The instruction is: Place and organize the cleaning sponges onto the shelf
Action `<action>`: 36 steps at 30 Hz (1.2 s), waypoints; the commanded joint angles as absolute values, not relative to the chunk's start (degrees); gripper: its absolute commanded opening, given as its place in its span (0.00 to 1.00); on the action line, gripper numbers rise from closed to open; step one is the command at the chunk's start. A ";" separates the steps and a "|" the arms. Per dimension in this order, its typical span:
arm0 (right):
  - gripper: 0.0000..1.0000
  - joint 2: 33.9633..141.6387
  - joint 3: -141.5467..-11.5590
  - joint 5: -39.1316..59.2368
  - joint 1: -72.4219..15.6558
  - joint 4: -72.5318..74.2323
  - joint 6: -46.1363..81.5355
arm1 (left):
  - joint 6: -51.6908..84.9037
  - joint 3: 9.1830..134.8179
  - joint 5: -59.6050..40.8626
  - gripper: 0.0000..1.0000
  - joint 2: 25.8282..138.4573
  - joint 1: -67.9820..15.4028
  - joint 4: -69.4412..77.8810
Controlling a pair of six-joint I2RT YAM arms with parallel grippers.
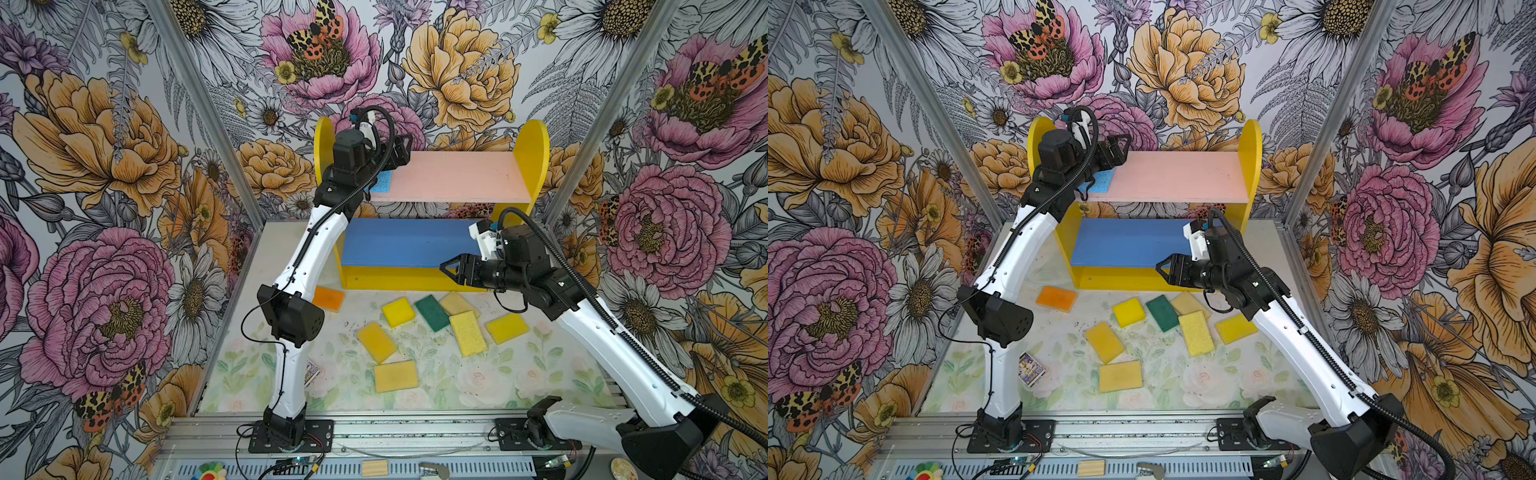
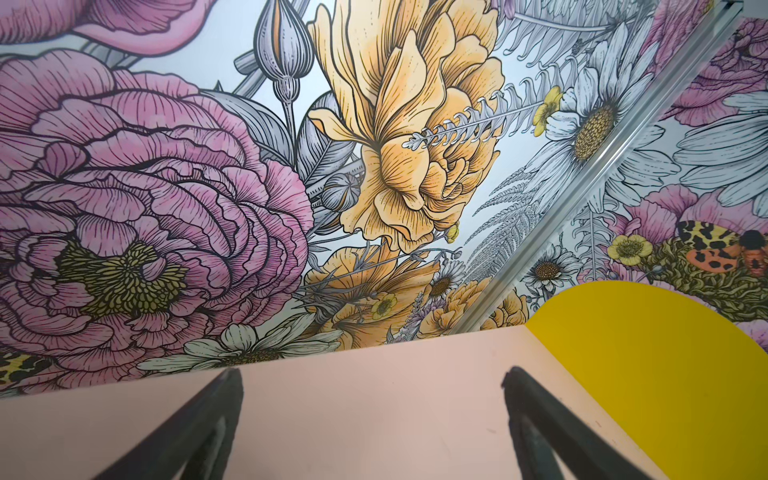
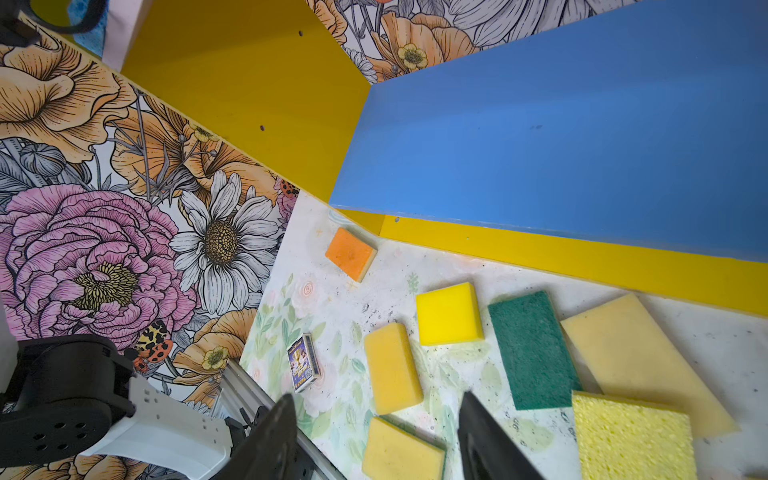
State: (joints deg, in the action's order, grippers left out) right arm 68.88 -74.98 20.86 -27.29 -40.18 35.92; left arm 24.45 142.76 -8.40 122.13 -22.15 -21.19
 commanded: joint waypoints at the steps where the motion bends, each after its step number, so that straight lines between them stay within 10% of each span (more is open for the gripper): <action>1: 0.63 67.67 -74.62 21.36 -26.98 -38.41 35.84 | 24.06 144.49 -9.23 0.99 124.27 -20.74 -24.26; 19: 0.63 66.38 -74.00 21.34 -26.98 -38.41 37.00 | 31.18 148.01 -19.78 0.99 123.44 -21.30 -20.86; 36: 0.63 59.96 -68.27 20.67 -27.29 -38.41 40.68 | 36.17 118.41 -24.18 0.99 98.00 -21.40 -10.04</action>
State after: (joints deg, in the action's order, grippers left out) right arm 61.63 -69.01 20.86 -27.29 -39.57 39.40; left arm 35.51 118.30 -22.50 97.41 -22.74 -11.25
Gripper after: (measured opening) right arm 0.629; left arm 0.988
